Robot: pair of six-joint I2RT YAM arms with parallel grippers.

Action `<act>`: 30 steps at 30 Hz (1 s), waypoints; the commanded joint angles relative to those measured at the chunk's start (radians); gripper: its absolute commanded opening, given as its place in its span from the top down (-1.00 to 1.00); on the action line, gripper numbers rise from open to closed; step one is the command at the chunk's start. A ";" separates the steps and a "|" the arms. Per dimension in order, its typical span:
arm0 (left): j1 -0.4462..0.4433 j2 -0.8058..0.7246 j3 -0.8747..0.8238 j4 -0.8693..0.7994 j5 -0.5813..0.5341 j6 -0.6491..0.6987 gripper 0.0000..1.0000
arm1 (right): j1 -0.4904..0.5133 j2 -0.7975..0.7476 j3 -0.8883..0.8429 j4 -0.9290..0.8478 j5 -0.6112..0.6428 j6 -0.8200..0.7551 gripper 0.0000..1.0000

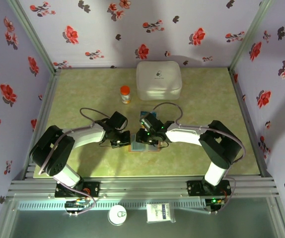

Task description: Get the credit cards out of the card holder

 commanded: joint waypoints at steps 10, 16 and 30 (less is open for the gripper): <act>-0.006 -0.013 0.010 -0.050 -0.032 0.009 1.00 | 0.010 -0.033 -0.021 -0.072 0.072 -0.011 0.31; -0.007 -0.069 0.037 -0.079 -0.035 0.000 1.00 | 0.011 -0.029 -0.038 -0.037 0.055 -0.004 0.31; -0.045 -0.098 0.091 -0.019 0.033 -0.066 0.84 | 0.005 -0.047 -0.101 0.066 0.031 0.040 0.33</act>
